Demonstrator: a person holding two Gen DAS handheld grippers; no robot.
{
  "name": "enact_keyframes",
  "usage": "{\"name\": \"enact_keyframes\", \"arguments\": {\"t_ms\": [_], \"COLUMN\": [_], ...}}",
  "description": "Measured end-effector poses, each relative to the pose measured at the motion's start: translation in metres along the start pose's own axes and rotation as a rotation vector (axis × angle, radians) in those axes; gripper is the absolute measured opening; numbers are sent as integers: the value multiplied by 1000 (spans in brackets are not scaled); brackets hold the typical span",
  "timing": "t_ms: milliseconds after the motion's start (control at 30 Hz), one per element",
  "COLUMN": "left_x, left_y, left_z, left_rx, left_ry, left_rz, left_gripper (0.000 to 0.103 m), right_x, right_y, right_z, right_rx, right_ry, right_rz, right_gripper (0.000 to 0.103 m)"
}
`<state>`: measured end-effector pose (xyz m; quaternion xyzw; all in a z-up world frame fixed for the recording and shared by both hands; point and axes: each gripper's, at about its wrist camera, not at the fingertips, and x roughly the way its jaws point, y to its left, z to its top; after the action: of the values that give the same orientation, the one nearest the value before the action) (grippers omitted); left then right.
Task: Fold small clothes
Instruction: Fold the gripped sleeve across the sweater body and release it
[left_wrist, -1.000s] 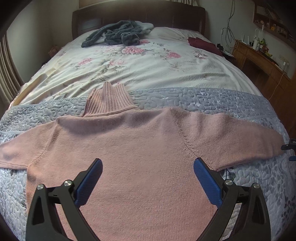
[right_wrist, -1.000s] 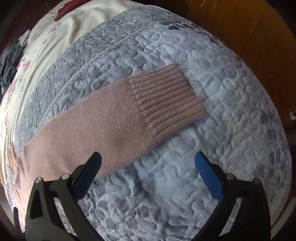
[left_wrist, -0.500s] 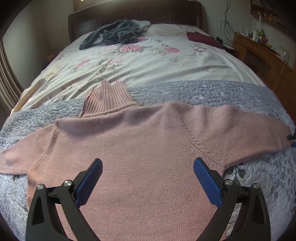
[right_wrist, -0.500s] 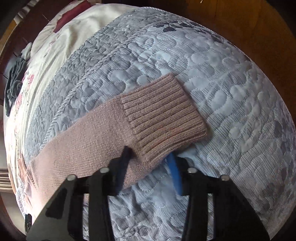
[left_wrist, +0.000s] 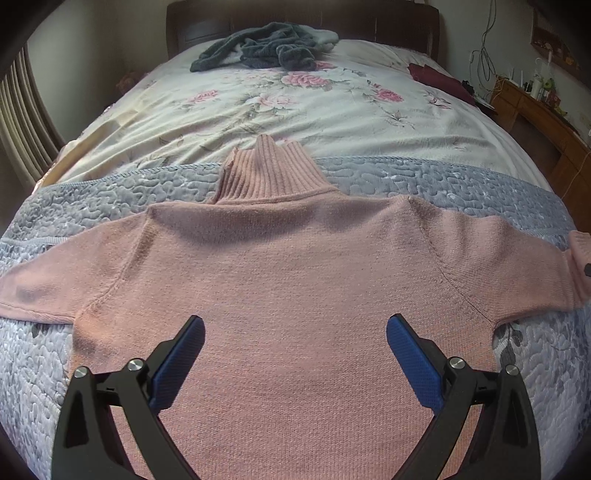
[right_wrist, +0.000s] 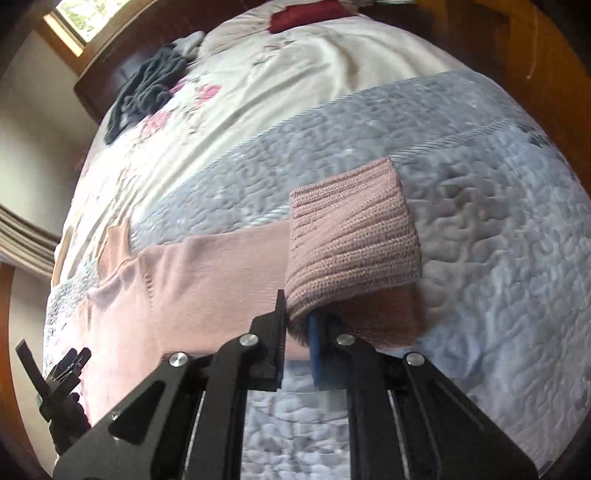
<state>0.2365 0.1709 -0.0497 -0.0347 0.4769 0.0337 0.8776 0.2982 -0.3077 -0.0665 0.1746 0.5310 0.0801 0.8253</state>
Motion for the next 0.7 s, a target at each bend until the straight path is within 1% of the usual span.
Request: {"name": "enact_keyframes", "arguments": {"t_ms": [167, 233, 367, 433, 533, 700], "left_x": [0, 0, -2, -1, 0, 4], "left_y": [17, 23, 34, 38, 43, 45], "left_z": [-3, -3, -5, -5, -7, -9], "left_rx": [-2, -10, -30, -38, -54, -64], "left_ry": [8, 11, 13, 18, 28, 44], "left_rz": [1, -1, -7, -13, -21, -34], "left_gripper": [99, 99, 99, 99, 99, 99], "right_x": [23, 33, 46, 54, 69, 97], "right_y": [79, 106, 152, 171, 191, 201], "right_z": [-16, -23, -39, -45, -56, -71], "right_rx": [-102, -129, -193, -223, -245, -282], "right_ry": [46, 73, 108, 124, 150, 199], "right_rz": [114, 166, 240, 257, 274, 228], "right_gripper": [9, 9, 9, 9, 9, 9]}}
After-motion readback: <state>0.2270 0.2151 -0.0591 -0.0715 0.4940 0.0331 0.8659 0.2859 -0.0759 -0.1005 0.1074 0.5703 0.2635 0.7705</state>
